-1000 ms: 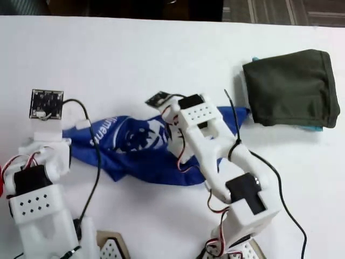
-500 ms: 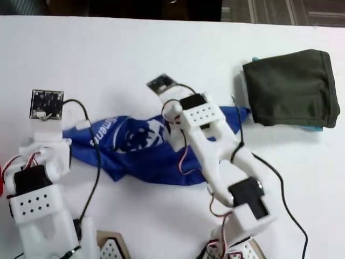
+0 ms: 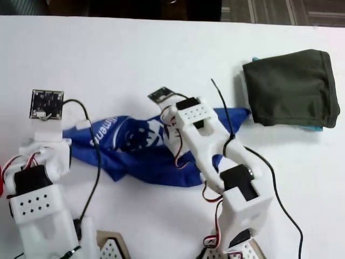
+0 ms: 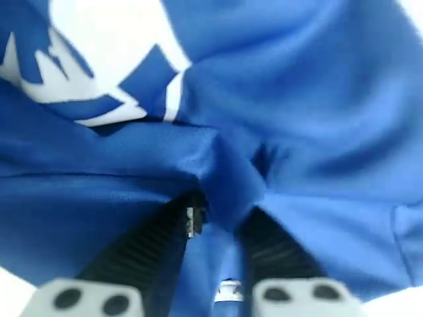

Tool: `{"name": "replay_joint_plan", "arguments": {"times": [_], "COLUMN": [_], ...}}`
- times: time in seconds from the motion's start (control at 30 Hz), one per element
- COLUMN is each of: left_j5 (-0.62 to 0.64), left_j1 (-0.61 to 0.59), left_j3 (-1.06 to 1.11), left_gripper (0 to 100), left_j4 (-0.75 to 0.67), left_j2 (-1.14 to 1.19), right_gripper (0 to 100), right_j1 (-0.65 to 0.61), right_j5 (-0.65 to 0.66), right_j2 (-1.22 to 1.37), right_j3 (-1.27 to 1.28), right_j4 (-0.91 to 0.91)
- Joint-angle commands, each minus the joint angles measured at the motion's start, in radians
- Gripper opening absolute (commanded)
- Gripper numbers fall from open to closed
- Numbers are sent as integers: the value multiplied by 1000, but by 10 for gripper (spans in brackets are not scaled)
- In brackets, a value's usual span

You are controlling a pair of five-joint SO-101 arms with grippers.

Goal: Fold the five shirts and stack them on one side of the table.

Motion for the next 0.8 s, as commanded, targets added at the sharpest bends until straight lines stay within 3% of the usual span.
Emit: {"name": "replay_joint_plan", "arguments": {"times": [0.0, 0.4, 0.6, 0.77], "left_j5": [-8, -8, -8, -8], "left_j1": [11, 14, 14, 14], "left_j3": [-4, -2, -2, -2], "left_gripper": [25, 25, 25, 25], "left_j4": [-15, -14, -14, -14], "left_j2": [-17, -12, -12, -12], "right_gripper": [13, 18, 18, 18], "right_j1": [48, 168, 145, 116], "right_j5": [-11, 63, 74, 75], "right_j2": [-53, -529, -582, -588], "right_j3": [-74, -166, -130, 48], "right_j4": [28, 214, 251, 208]}}
